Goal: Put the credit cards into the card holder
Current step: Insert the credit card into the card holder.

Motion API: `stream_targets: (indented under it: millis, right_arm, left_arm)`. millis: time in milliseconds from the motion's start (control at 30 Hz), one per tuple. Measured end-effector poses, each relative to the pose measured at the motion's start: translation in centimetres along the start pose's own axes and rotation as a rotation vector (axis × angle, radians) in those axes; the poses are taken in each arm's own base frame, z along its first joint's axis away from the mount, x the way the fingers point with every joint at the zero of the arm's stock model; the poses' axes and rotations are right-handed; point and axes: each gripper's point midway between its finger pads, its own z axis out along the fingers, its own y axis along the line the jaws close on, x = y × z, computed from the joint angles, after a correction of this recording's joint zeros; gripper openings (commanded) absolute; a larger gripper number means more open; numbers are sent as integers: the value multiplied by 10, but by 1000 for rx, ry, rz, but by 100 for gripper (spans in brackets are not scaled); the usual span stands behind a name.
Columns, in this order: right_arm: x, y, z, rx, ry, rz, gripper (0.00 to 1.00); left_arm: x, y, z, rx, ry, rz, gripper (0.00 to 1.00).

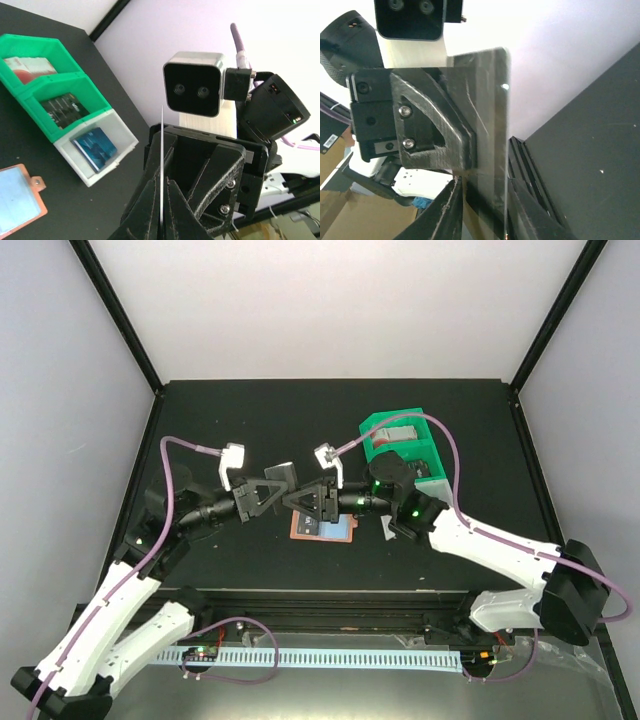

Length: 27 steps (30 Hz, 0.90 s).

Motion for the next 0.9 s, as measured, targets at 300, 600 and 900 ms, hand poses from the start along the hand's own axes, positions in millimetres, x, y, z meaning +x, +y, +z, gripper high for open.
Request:
stream_targets:
  millis: [300,600,900]
  right_arm:
    - [-3,19,-6,-71,10,-26,1]
    - [-17,20,-26,-60,-49,-52,1]
    - [-23,18,-36,-35,-90,-34,1]
  left_arm:
    - [7,-17,-1,98,59,24,6]
    - [11,-14,2,130,65,-4,20]
    - [22,-14,13,224,125,-45,18]
